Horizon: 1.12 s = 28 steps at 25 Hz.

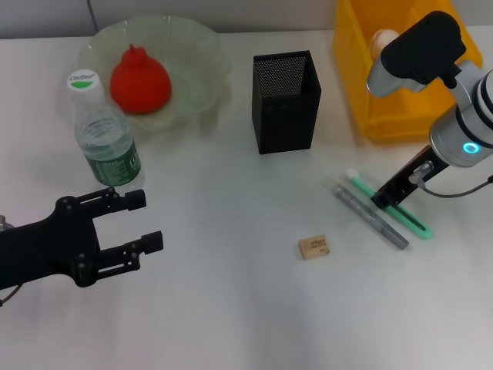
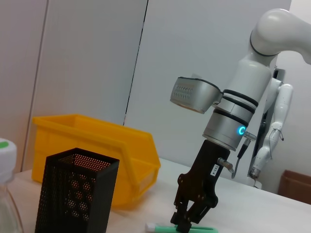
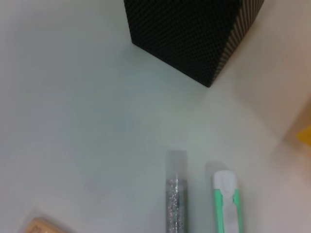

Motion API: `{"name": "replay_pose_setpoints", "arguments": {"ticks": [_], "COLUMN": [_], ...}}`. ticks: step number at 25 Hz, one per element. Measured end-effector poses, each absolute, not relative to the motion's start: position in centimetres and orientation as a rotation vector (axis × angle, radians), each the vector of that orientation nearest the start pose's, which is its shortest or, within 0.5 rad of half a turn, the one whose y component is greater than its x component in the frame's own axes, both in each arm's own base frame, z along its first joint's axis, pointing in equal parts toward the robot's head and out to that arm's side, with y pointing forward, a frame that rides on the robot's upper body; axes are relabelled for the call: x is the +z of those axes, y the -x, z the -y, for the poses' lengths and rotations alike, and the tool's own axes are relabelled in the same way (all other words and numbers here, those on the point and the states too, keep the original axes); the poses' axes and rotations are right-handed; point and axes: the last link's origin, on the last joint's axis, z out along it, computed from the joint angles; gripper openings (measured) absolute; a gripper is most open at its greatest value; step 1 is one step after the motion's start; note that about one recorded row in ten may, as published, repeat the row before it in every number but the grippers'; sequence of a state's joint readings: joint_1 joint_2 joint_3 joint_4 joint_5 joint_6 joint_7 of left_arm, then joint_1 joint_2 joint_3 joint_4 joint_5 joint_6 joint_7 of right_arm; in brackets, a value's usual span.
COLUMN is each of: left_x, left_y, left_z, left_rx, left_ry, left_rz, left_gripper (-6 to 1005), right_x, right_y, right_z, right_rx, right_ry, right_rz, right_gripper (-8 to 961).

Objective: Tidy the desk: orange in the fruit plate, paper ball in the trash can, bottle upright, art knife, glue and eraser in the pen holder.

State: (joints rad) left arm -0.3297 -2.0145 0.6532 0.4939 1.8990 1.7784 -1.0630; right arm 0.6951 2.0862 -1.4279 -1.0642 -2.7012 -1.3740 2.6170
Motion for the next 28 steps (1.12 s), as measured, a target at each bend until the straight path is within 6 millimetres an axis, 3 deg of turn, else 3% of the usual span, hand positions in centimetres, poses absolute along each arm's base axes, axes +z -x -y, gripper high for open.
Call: {"name": "replay_pose_setpoints", "arguments": {"ticks": [2, 10, 14, 18, 20, 23, 25, 28], "left_x": [1.3, 1.2, 1.2, 1.3, 1.3, 1.3, 1.2, 1.1], "left_y": [31.1, 31.2, 31.2, 31.3, 31.3, 31.3, 31.3, 31.2], "left_z": [-24.8, -24.9, -24.9, -24.9, -24.9, -24.8, -24.7, -24.6], "left_rx": [-0.926, -0.915, -0.914, -0.913, -0.912, -0.916, -0.922, -0.928], "left_ry": [2.681, 2.676, 2.676, 2.676, 2.676, 2.677, 2.678, 2.679], "left_rz": [0.519, 0.522, 0.521, 0.520, 0.520, 0.522, 0.523, 0.524], "left_gripper": [709, 710, 710, 710, 710, 710, 710, 710], "right_x": [-3.2, -3.1, -2.5, -0.5, 1.3, 4.7, 7.0, 9.1], "right_y": [-21.0, -21.1, -20.7, -19.6, -18.9, -18.2, -18.4, -18.8], "right_z": [-37.5, -37.4, -37.4, -37.5, -37.5, -37.6, -37.8, -38.6], "right_rx": [-0.630, -0.621, -0.601, -0.487, -0.338, 0.021, 0.356, 0.874], "right_ry": [2.483, 2.495, 2.495, 2.496, 2.508, 2.510, 2.483, 2.413], "right_rz": [-0.986, -0.981, -0.968, -0.974, -1.002, -1.056, -1.088, -1.069], "right_gripper": [333, 167, 168, 168, 167, 171, 174, 180]}}
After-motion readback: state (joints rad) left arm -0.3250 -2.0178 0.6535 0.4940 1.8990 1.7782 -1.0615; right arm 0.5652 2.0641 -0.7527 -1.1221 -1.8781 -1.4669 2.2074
